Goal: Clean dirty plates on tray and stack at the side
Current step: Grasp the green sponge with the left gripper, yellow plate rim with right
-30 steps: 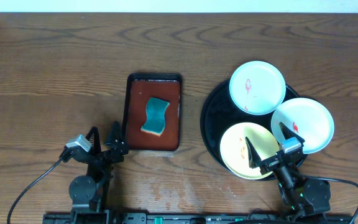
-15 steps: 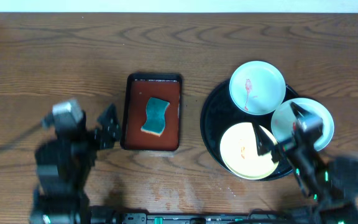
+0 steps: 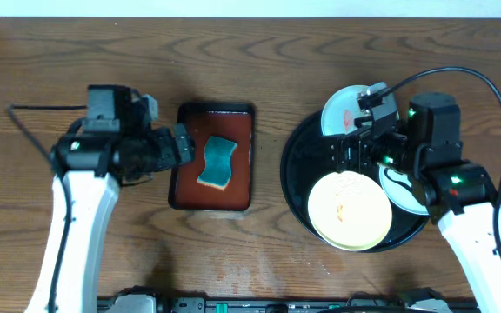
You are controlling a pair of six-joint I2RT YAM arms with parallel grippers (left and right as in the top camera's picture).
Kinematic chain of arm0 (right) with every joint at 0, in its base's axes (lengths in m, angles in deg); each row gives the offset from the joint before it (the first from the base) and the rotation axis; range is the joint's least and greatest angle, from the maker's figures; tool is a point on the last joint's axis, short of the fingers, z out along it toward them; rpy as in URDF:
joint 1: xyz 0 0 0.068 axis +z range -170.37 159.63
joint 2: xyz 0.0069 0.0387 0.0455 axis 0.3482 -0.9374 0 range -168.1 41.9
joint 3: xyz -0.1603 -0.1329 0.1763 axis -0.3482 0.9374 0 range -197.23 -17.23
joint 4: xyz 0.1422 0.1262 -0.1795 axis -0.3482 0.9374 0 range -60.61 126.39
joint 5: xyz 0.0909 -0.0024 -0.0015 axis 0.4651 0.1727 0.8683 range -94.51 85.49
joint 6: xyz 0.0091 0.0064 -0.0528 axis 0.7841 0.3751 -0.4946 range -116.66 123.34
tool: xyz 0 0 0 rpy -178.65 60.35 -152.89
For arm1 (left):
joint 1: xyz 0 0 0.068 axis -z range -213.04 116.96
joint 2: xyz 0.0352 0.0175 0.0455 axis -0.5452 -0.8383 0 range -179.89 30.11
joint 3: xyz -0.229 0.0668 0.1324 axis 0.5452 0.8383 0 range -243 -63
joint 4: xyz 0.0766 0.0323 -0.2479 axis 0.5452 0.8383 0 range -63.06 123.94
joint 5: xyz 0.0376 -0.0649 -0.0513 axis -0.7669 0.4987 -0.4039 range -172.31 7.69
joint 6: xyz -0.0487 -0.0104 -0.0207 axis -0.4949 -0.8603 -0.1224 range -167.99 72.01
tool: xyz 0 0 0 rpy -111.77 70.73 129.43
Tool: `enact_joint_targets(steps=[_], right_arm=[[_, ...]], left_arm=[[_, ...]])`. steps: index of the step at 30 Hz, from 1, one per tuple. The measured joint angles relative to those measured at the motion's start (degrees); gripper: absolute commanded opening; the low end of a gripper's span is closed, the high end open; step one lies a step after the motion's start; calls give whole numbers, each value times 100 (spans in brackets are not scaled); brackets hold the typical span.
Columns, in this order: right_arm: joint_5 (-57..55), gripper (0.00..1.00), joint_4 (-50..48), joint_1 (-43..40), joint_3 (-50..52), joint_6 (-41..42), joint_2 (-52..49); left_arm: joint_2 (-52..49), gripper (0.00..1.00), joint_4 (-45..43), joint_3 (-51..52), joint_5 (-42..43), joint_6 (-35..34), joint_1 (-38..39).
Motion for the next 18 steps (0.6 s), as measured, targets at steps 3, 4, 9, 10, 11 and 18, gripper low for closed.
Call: enact_joint_targets(steps=[3, 4, 9, 10, 11, 18], right_arm=[[212, 96, 142, -24, -2, 0, -20], [234, 95, 240, -48, -11, 13, -15], [-72, 79, 1150, -686, -17, 269, -15], [-111, 76, 1298, -881, -24, 334, -17], [-142, 72, 1436, -1023, -24, 367, -17], [-439, 65, 2389, -1650, -22, 361, -15]], left_arm=[[-411, 99, 76, 0, 114, 105, 297], [-553, 99, 70, -2, 109, 129, 463], [-1320, 84, -59, -9, -647, 122, 1416], [-1475, 79, -116, -9, -782, 68, 1519], [-1631, 75, -256, -9, -933, 48, 1596], [-2868, 49, -1117, -9, -1469, -291, 1716]])
